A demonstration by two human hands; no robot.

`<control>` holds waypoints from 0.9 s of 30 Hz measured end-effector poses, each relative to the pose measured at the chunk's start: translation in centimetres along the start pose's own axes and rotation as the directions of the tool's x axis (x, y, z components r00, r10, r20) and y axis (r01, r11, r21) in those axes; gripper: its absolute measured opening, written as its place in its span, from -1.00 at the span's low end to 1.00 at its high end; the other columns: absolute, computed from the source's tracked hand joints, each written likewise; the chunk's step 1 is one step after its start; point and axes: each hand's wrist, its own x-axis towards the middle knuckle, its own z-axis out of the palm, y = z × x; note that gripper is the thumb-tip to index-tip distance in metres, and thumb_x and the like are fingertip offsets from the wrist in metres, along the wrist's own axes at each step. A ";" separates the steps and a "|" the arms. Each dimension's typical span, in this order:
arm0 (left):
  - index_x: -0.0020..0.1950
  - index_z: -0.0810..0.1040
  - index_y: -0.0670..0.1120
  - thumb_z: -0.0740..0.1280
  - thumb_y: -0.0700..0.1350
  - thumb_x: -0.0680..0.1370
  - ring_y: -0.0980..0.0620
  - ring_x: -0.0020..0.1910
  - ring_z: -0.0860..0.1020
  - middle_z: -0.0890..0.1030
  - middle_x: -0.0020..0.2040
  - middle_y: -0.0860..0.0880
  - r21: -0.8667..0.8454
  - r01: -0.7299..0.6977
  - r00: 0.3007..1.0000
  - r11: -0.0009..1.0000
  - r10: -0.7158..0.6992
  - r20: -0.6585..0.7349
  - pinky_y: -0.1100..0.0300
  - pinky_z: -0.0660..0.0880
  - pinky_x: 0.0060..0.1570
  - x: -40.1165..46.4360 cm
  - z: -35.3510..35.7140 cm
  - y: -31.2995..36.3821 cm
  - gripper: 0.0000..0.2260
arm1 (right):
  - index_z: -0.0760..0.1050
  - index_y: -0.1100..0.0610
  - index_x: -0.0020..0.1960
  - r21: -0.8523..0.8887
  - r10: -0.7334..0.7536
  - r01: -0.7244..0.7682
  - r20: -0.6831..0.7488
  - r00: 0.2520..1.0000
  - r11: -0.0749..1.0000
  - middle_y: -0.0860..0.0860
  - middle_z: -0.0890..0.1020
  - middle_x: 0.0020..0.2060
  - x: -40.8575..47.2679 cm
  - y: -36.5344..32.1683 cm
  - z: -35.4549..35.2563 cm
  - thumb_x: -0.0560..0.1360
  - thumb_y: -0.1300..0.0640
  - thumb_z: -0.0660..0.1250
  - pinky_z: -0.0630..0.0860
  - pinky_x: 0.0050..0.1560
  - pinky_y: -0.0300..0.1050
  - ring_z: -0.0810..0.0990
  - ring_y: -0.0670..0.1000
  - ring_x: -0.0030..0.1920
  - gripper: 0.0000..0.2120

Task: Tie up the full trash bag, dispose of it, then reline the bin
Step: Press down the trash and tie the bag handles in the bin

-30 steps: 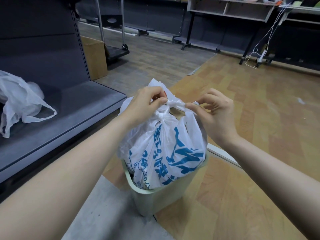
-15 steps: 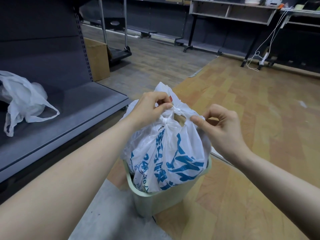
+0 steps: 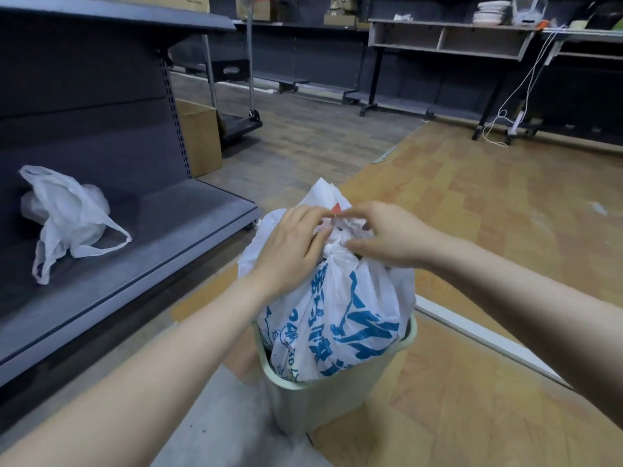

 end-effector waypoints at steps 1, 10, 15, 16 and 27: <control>0.19 0.49 -0.14 0.07 0.00 0.60 0.06 0.02 0.41 0.53 0.05 -0.04 0.043 -0.026 1.000 0.999 0.026 0.001 0.34 0.22 -0.03 -0.5 0.0 -0.1 -0.67 | 0.48 0.08 0.27 -0.097 -0.027 0.030 0.032 0.999 0.995 0.07 0.59 0.10 0.6 -0.2 0.4 0.49 0.13 0.26 0.46 -0.01 -0.07 0.54 0.13 0.11 -0.65; 0.12 0.50 -0.16 0.06 0.08 0.55 -0.12 -0.04 0.48 0.50 0.02 -0.11 0.277 -0.107 0.990 0.955 0.078 0.113 -0.01 0.49 -0.14 -3.2 -0.3 0.1 -0.61 | 0.43 0.26 0.00 -0.408 -0.106 0.099 0.006 0.994 0.908 0.17 0.52 -0.05 1.7 -1.5 2.2 0.51 0.28 0.18 0.33 -0.19 -0.06 0.51 0.20 0.00 -0.89; 0.15 0.47 -0.12 0.00 0.12 0.52 -0.09 0.01 0.46 0.46 0.05 -0.08 0.270 -0.046 0.996 0.962 0.024 0.083 0.04 0.49 -0.15 -3.3 -1.0 1.2 -0.56 | 0.37 0.22 0.12 -0.535 -0.161 0.137 0.002 0.987 0.833 0.18 0.48 0.11 0.9 -2.5 1.4 0.54 0.31 0.11 0.27 -0.12 -0.13 0.46 0.16 0.14 -0.82; 0.16 0.46 -0.11 -0.01 0.13 0.52 -0.08 0.01 0.46 0.46 0.05 -0.07 0.279 -0.044 0.997 0.959 0.024 0.073 0.07 0.48 -0.16 -3.2 -1.4 1.4 -0.56 | 0.37 0.24 0.15 -0.554 -0.164 0.132 -0.009 0.986 0.822 0.17 0.48 0.12 0.9 -2.6 1.1 0.53 0.33 0.10 0.28 -0.13 -0.13 0.45 0.16 0.14 -0.79; 0.12 0.49 -0.13 0.09 0.06 0.55 -0.09 -0.28 0.53 0.52 0.00 -0.10 0.372 -0.111 0.984 0.922 0.155 -0.089 0.22 0.28 -0.45 1.6 -7.0 4.1 -0.66 | 0.41 0.20 0.21 -0.494 -0.214 0.096 -0.188 0.959 0.864 0.10 0.47 0.13 2.1 -2.9 -6.9 0.54 0.25 0.13 0.36 -0.20 -0.03 0.43 0.15 0.15 -0.74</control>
